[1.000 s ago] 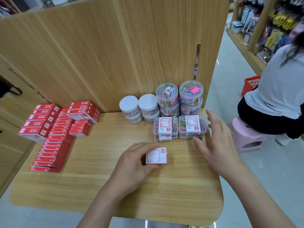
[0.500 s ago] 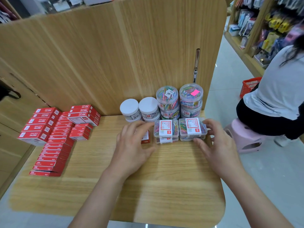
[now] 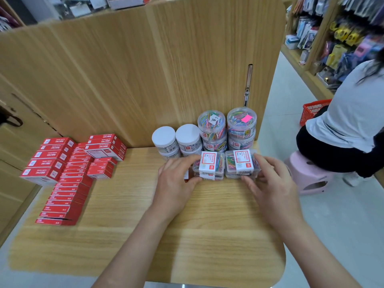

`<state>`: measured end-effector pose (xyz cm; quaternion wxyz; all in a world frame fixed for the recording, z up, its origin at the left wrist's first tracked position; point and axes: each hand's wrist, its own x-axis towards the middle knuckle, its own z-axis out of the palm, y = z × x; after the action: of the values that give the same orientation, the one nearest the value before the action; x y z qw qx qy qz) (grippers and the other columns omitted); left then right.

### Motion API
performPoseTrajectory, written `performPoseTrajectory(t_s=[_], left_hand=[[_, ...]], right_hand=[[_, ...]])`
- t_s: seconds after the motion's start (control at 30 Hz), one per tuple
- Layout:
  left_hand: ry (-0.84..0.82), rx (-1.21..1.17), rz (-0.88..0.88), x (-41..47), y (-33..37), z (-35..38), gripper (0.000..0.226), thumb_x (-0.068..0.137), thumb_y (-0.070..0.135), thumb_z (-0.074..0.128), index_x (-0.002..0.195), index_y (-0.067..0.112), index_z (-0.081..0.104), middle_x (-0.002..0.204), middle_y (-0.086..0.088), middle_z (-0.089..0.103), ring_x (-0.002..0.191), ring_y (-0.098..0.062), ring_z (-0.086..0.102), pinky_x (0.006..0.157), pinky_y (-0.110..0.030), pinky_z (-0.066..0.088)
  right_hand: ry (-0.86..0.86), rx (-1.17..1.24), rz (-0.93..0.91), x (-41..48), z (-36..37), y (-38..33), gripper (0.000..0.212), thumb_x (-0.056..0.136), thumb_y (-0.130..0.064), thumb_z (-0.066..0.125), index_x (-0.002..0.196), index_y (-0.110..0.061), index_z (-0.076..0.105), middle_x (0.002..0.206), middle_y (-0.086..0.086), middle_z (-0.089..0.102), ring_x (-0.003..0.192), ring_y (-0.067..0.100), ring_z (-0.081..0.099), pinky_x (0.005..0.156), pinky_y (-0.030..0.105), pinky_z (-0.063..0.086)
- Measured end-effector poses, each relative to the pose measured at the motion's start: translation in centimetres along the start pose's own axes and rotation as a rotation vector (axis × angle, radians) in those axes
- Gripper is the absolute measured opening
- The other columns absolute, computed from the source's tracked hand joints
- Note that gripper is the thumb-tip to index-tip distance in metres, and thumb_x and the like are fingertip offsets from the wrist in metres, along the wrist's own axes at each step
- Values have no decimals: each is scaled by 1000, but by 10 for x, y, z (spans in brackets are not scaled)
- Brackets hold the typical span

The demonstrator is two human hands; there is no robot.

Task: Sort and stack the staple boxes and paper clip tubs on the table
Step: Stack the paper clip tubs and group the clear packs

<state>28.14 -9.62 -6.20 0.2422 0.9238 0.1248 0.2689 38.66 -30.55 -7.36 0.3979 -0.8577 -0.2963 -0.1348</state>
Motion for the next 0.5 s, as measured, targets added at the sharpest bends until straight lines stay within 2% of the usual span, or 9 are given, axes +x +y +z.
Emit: performPoseTrajectory(t_s=[0.13,0.3,0.4,0.5], left_hand=[[18,-38,-12,-1,5,4,63,64,15,84,118,33,57,104,13,64,95,-12,56,85,-41,47],[2,-52,-11,1,9,2,64,62,18,84,119,30,57,109,10,63,100,-14,56,89,-42,46],[36,-38,-15,-2,8,-9,64,60,26,81,120,25,59,116,8,59,108,-12,53,97,-32,41],[80,-11,-89,-8,2,-22,60,58,22,84,114,25,61,111,7,51,105,-11,47,95,-15,33]], right_hand=[[81,-66,-40,-3,2,-3,54,72,-15,80,122,-8,62,104,14,59,71,27,63,56,44,57],[80,-55,-28,-4,1,-3,56,74,-16,77,126,-9,58,108,16,55,74,29,62,58,46,57],[-5,24,39,-2,0,-5,74,73,-24,78,138,-12,44,125,17,46,101,22,53,81,43,54],[-79,186,153,5,1,-6,96,72,-36,78,148,-17,24,143,9,36,130,21,41,105,41,40]])
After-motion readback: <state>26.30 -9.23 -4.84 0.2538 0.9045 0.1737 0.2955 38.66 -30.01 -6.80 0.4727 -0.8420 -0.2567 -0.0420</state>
